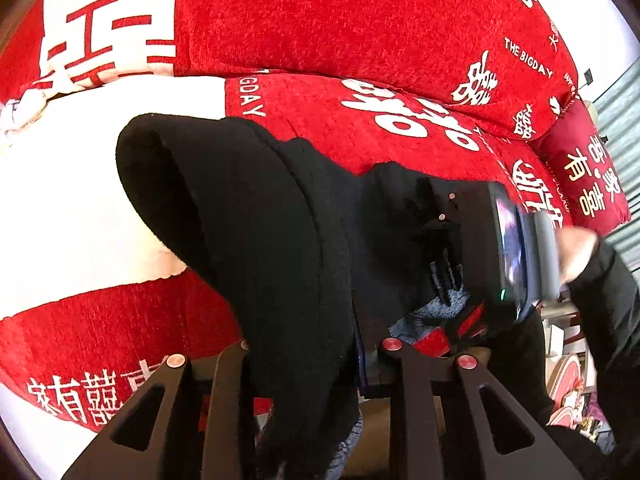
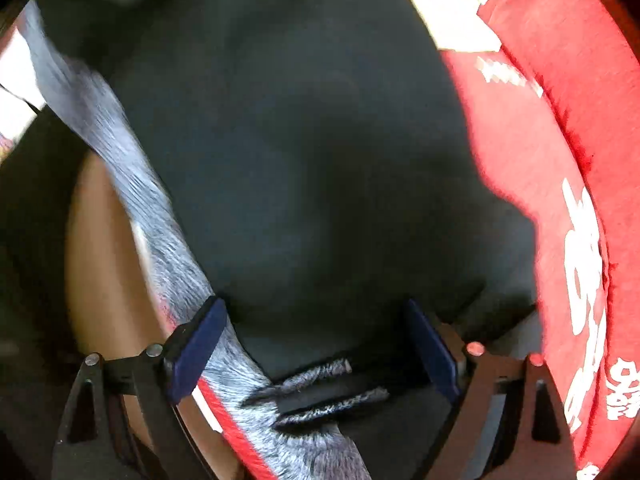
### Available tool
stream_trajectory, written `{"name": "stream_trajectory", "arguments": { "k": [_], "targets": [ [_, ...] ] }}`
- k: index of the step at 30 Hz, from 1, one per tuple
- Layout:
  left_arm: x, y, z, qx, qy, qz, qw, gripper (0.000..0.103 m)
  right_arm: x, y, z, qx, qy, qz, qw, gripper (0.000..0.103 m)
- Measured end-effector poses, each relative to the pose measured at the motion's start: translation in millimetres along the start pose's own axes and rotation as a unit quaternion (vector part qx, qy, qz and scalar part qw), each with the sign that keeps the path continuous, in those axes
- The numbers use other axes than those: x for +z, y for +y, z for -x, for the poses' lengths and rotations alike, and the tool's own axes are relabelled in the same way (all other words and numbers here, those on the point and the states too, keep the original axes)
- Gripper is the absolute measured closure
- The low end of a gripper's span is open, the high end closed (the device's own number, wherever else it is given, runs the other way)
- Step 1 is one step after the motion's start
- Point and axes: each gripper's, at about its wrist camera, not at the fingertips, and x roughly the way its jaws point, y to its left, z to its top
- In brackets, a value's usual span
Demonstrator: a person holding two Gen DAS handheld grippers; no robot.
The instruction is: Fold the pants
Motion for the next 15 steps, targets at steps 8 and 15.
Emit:
{"name": "stream_trajectory", "arguments": {
  "k": [8,15],
  "targets": [
    [18,-50,17,0.001,-0.003,-0.024,0.9997,0.078,-69,-28,90,-0.046,-0.125,-0.122,0.984,0.005],
    [50,-150,4,-0.014,0.002,-0.083,0.9964,0.078,-177,-40,127,-0.131,-0.142,-0.288,0.938,0.005]
  ]
}}
